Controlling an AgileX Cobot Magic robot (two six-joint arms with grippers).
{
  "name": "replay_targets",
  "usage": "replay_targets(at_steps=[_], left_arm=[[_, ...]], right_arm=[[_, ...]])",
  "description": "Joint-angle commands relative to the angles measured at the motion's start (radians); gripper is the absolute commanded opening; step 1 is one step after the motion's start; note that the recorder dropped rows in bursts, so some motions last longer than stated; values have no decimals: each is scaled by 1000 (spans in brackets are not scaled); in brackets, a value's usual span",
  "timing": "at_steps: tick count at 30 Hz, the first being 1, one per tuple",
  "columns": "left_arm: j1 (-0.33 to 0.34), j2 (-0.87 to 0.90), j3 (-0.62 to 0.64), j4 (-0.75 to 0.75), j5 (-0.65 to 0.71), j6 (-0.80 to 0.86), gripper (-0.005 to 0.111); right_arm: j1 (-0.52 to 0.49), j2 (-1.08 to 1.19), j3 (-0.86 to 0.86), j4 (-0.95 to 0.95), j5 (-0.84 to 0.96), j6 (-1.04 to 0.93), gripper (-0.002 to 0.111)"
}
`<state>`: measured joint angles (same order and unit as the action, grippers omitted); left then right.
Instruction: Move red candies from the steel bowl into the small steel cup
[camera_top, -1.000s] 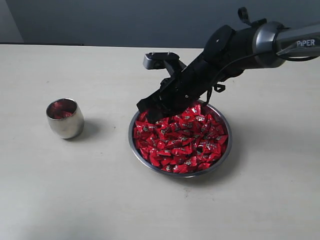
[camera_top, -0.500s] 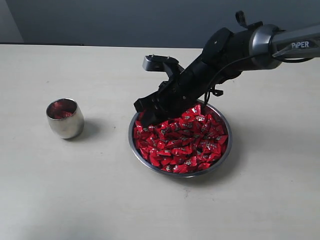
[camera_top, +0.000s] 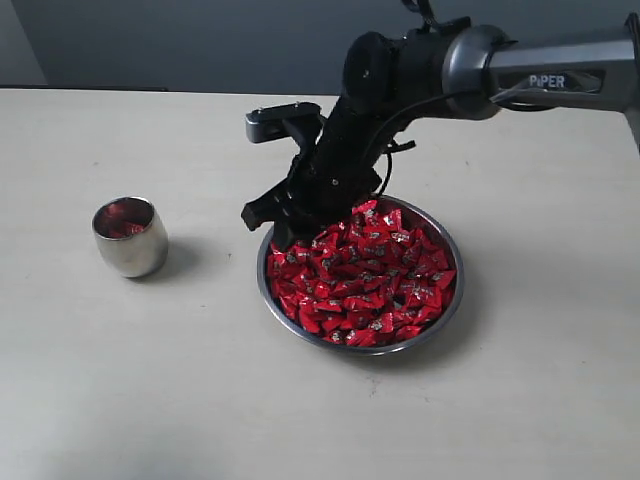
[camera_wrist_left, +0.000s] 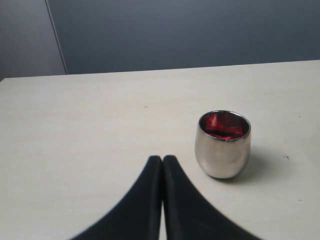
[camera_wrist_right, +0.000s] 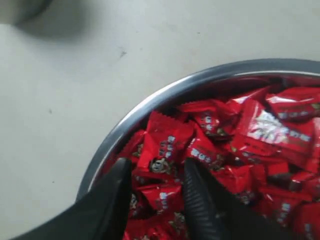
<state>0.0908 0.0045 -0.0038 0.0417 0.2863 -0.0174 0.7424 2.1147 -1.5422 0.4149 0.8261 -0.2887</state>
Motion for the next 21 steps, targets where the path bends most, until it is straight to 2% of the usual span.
replay_targets(at_steps=[1, 9, 21], left_arm=[[-8, -4, 4, 1, -2, -3, 0], [-8, -4, 4, 1, -2, -3, 0], [-8, -4, 4, 1, -2, -3, 0]], right_arm=[[9, 32, -97, -134, 98, 127, 35], [28, 86, -149, -131, 156, 127, 35], [49, 106, -149, -121, 116, 135, 35]])
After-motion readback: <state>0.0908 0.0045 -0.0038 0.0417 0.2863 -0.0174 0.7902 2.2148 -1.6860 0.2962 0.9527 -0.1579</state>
